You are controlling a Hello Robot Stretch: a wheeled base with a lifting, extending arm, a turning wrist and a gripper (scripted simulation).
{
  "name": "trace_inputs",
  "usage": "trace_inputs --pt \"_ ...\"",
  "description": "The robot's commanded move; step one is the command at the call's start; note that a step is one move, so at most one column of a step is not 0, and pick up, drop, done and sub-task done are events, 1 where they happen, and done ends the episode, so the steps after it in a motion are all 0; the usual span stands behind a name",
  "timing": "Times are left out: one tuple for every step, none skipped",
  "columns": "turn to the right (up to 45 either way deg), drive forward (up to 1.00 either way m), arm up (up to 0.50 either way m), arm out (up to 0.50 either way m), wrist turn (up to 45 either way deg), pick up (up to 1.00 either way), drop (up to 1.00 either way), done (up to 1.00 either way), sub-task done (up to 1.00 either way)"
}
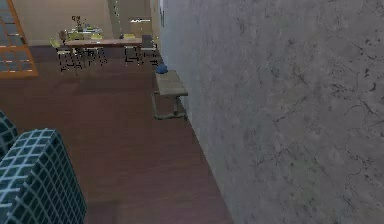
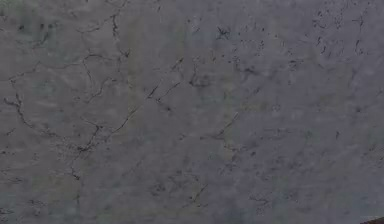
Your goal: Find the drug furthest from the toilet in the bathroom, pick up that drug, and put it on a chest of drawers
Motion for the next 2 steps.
trace_inputs --pt "-12.0 0.00 0.00 0.00 0.0 0.00 0.00 0.00 0.00" --pt "0.0 1.00 0.00 0.00 0.0 0.00 0.00 0.00 0.00"
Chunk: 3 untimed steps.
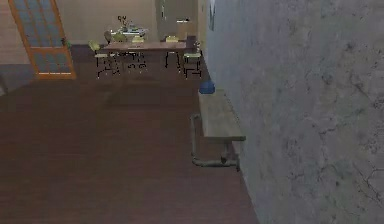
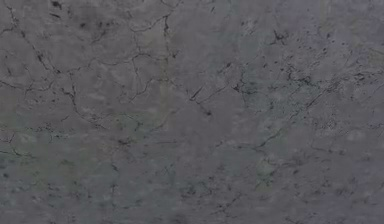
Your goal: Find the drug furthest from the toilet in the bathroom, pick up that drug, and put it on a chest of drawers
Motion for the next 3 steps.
trace_inputs --pt "0.0 0.50 0.00 0.00 0.0 0.00 0.00 0.00 0.00" --pt "-39.0 0.00 0.00 0.00 0.0 0.00 0.00 0.00 0.00" --pt "0.0 1.00 0.00 0.00 0.0 0.00 0.00 0.00 0.00"
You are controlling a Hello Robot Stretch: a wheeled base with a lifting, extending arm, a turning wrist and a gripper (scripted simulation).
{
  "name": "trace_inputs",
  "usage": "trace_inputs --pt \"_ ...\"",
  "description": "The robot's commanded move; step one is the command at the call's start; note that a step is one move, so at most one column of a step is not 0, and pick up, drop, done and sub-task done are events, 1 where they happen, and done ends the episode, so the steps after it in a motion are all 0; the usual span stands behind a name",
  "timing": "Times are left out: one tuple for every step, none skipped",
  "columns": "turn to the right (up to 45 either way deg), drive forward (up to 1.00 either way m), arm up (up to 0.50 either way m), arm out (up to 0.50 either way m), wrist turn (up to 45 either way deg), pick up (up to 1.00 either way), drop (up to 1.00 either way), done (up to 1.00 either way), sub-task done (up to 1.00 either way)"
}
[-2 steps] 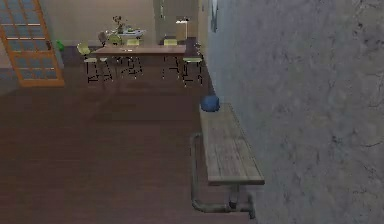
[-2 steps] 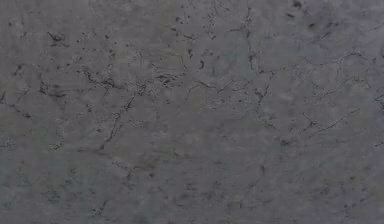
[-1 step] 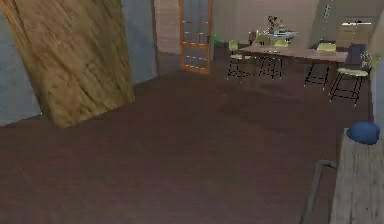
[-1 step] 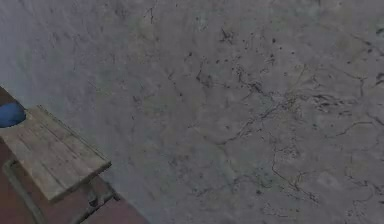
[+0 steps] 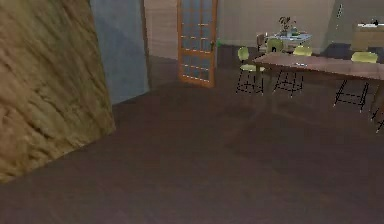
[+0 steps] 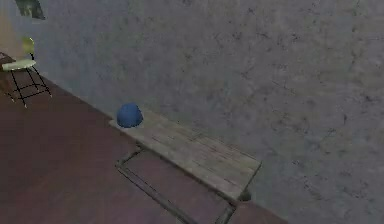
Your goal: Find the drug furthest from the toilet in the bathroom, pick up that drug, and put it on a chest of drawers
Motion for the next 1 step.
trace_inputs --pt "0.0 1.00 0.00 0.00 0.0 0.00 0.00 0.00 0.00"
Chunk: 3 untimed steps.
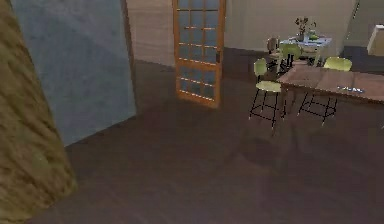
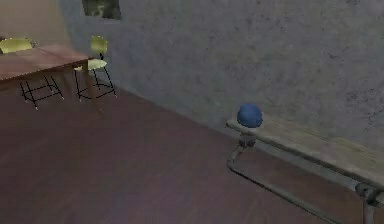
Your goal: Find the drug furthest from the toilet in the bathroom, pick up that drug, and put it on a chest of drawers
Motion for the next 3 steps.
trace_inputs --pt "0.0 1.00 0.00 0.00 0.0 0.00 0.00 0.00 0.00" --pt "0.0 1.00 0.00 0.00 0.0 0.00 0.00 0.00 0.00" --pt "-3.0 0.00 0.00 0.00 0.0 0.00 0.00 0.00 0.00"
